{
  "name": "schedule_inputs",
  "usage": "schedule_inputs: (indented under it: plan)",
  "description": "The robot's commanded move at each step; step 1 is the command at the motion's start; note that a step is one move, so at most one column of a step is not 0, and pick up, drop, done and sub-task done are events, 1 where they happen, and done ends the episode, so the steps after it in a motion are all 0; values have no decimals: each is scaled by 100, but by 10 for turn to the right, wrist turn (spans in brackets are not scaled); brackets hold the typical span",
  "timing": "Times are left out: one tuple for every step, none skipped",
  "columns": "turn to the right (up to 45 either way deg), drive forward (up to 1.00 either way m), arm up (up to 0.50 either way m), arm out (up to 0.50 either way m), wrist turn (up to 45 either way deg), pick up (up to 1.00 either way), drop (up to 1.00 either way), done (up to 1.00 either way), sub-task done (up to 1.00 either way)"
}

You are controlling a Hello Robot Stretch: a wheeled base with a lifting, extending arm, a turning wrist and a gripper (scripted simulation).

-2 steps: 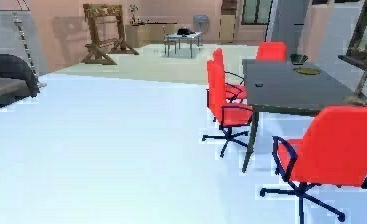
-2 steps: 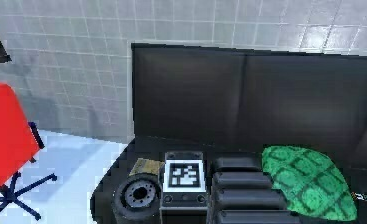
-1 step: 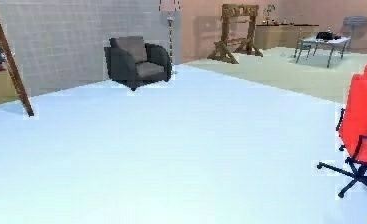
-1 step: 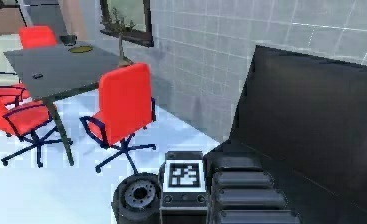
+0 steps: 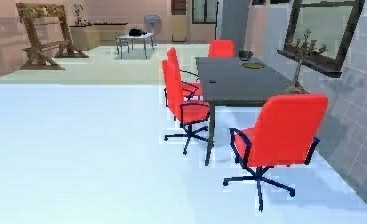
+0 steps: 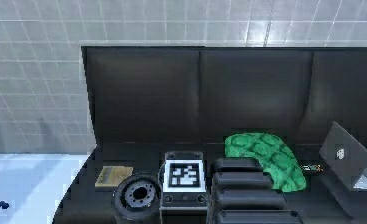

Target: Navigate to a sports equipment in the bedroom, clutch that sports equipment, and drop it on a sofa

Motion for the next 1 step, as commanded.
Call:
schedule_inputs:
  plan:
    - [450,0,0,0,0,0,0,0,0]
